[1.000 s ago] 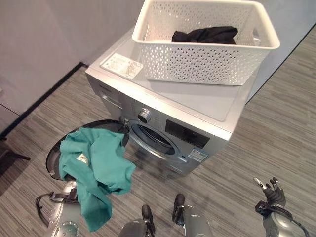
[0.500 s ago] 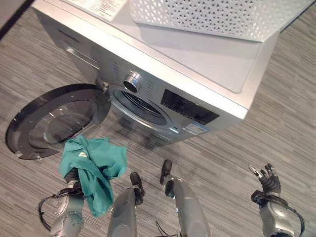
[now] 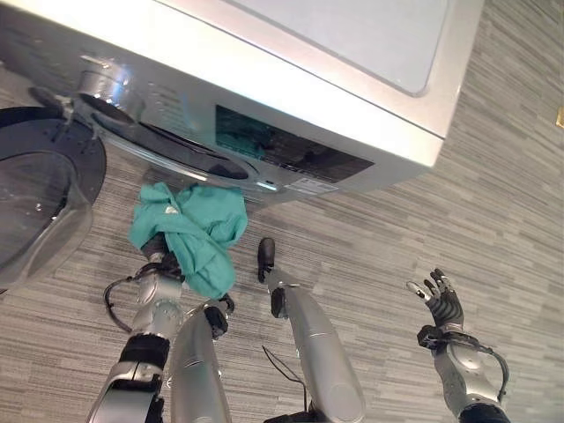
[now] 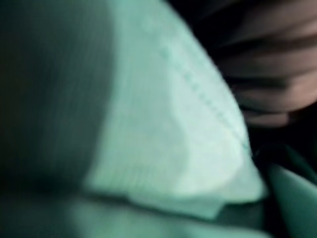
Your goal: Grab the laundry basket,head to the washer,open it,put in the laundry and shut it.
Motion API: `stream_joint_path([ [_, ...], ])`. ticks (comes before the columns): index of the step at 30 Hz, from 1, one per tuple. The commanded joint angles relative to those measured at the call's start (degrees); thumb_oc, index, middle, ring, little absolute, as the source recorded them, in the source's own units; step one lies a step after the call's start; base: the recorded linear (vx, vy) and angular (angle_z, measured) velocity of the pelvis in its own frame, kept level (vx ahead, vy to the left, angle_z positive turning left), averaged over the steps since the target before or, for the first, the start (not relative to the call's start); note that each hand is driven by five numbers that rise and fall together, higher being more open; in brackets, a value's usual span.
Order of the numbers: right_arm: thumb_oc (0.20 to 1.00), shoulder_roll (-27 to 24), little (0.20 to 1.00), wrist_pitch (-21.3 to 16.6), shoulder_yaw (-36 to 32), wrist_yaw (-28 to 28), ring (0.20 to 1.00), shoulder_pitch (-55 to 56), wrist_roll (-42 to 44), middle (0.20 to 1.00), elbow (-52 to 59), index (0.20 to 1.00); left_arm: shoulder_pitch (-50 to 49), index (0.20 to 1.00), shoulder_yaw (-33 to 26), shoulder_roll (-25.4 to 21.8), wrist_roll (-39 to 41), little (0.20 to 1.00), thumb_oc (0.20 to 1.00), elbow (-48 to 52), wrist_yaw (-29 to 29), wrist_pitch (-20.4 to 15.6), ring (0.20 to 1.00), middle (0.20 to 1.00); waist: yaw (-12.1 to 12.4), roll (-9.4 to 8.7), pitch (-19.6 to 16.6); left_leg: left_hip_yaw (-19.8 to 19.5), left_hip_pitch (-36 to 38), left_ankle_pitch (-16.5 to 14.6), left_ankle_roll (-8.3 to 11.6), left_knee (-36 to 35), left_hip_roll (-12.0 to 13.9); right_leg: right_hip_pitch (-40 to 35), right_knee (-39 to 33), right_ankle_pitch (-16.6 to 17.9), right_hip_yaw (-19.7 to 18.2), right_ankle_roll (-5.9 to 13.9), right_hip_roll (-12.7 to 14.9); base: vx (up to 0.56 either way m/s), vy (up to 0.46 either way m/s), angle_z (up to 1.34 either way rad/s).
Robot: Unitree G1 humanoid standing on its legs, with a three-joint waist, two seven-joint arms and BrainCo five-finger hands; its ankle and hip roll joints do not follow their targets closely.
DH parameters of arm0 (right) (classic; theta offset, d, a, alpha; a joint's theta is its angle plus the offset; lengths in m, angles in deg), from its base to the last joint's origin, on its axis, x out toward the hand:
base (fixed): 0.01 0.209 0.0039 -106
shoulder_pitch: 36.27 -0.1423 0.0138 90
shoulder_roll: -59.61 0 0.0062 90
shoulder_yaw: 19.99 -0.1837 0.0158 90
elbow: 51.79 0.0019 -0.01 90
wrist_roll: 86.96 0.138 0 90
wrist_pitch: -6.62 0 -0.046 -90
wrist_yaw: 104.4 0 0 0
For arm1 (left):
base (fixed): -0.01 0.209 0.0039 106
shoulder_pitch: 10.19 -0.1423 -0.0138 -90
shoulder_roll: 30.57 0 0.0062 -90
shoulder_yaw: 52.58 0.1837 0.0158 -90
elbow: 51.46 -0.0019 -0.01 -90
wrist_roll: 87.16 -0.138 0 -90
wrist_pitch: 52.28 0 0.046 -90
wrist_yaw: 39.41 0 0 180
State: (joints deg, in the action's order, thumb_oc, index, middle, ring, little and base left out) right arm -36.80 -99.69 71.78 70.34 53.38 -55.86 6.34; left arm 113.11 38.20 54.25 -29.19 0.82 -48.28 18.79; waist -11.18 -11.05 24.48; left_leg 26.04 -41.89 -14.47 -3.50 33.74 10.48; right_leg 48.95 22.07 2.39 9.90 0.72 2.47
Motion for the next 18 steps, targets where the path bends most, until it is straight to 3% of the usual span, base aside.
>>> stream_joint_path([
  [1, 1.0, -2.18, 1.0, -2.61, 0.49, -2.62, 1.0, 2.51, 1.06, 1.0, -1.49, 1.0, -1.27, 0.2, -0.96, -2.79, -0.54, 0.2, 0.2, -1.12, -3.77, -4.88, 0.2, 0.2, 0.58, -0.28, -5.43, -4.77, -5.07, 0.65, 3.9, 4.64, 3.1, -1.59, -0.99, -0.66, -1.0, 4.78, 3.41, 0.02, -0.007, -0.1],
  [6, 1.0, -3.81, 1.0, -2.62, 3.96, -3.19, 1.0, 1.02, -0.88, 1.0, -3.25, 1.0, 12.07, 0.2, -0.78, -9.86, -2.41, 0.2, 0.2, -10.37, -7.89, -5.0, 0.2, 0.2, -1.38, -0.79, -6.54, -4.59, -8.42, -0.5, 3.9, 6.99, 4.56, 1.4, -1.12, 0.04, -1.78, 5.2, 2.38, 0.04, 0.009, -0.2],
  [8, 1.0, -5.03, 1.0, -2.85, 5.38, -2.34, 1.0, 1.19, -0.91, 1.0, -2.5, 1.0, 19.61, 0.2, 0.15, -14.9, -3.16, 0.2, 0.2, -14.41, -9.65, -4.51, 0.2, 0.2, -2.4, -0.81, -7.18, -4.26, -9.83, -0.95, 3.98, 7.64, 5.16, 2.47, -1.97, 0.62, -2.09, 5.53, 2.03, 0.04, 0.005, -0.28],
  [11, 1.0, -5.41, 1.0, -3.09, 6.62, -1.86, 1.0, 1.2, -0.19, 1.0, -1.08, 1.0, 26.29, 0.2, 1.72, -17.95, -1.1, 0.2, 0.2, -16.34, -10.76, -4.38, 0.2, 0.2, -3.0, -0.67, -7.71, -4.65, -11.78, -1.49, 3.99, 9.01, 5.9, 3.57, -2.54, 1.0, -2.28, 5.78, 1.67, 0.04, -0.015, -0.16],
  [14, 1.0, -5.98, 1.0, -2.82, 7.7, -1.65, 1.0, 0.66, -0.03, 1.0, -0.83, 1.0, 34.94, 0.2, 7.15, -20.92, -1.01, 0.2, 0.2, -17.31, -10.97, -2.9, 0.2, 0.2, -3.27, -0.14, -7.85, -5.35, -14.15, -2.46, 3.58, 11.0, 6.46, 4.76, -2.86, 1.14, -2.24, 5.79, 1.2, 0.02, -0.014, -0.06],
  [18, 1.0, -6.17, 1.0, -3.5, 8.65, -1.07, 1.0, 1.34, -0.1, 1.0, 2.82, 1.0, 40.6, 0.2, 11.65, -21.33, 2.51, 0.2, 0.2, -16.41, -8.18, -2.36, 0.2, 0.2, -3.53, 0.28, -7.39, -6.99, -17.9, -4.06, 2.94, 14.83, 7.27, 7.07, -2.07, 0.55, -2.07, 5.4, 0.4, 0.02, -0.013, -0.01],
])
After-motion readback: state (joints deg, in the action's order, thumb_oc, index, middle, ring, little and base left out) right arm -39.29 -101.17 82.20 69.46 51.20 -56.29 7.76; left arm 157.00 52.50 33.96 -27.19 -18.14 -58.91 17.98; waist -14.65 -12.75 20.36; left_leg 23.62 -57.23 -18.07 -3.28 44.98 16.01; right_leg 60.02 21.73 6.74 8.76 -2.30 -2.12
